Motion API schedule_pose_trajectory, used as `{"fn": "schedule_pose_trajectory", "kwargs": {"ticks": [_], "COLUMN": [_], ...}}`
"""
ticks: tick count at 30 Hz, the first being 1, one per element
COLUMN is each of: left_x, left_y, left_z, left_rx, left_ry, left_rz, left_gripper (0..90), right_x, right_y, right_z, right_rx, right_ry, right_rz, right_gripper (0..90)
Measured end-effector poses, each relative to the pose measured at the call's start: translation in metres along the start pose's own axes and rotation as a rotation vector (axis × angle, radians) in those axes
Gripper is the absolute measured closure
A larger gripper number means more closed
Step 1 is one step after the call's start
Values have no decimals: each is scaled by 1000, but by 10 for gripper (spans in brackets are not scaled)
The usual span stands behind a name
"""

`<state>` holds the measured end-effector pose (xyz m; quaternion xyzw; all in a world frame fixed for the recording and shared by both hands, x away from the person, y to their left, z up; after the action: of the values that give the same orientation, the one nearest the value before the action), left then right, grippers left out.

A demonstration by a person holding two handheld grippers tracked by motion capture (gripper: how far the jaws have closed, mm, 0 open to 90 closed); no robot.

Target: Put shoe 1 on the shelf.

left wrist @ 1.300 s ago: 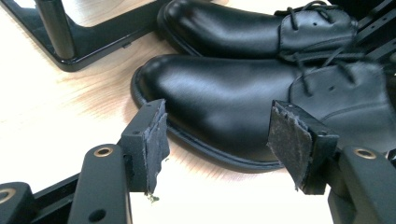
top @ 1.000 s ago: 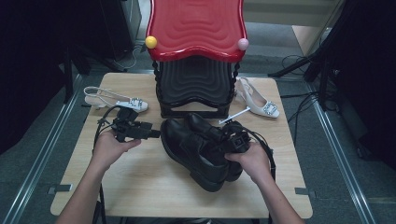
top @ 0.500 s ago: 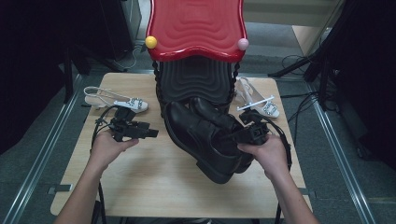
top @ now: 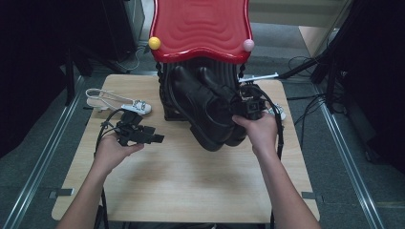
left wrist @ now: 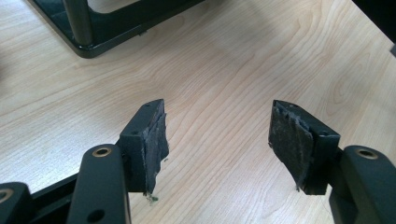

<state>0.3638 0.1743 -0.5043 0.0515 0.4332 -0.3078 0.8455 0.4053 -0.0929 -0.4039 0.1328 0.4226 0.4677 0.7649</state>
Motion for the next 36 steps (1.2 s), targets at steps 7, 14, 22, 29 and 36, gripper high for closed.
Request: {"fn": "schedule_pose_trajectory", "kwargs": {"ticks": [7, 14, 22, 29, 36], "left_x": [2, 3, 3, 3, 2], "left_y": [-2, -4, -5, -7, -7], "left_z": [0, 0, 0, 0, 0], "left_rx": [15, 25, 32, 37, 31], "left_ry": [10, 12, 17, 14, 9], "left_rz": [-5, -6, -11, -21, -25], "left_gripper": [374, 374, 375, 378, 381], "right_x": [16, 30, 56, 72, 84], "right_y": [-11, -22, -26, -22, -21], "right_z": [27, 41, 47, 54, 64], "right_rx": [22, 38, 36, 53, 90], "right_ry": [-108, -204, -277, -301, -329], "right_rz": [-59, -165, -274, -358, -402], "right_gripper": [826, 825, 824, 821, 803]}}
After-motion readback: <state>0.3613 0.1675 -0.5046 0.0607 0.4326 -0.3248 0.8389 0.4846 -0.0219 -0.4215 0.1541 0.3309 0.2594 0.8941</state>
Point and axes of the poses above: each handheld gripper's, and its own axes: x roughly forward along the jaws, z roughly out of its top, y roughly to its left, the point moved 7 cm from there along x, roughly forward along the jaws, and after that the axes turned 11 degrees about z, right-handed, at the moved point
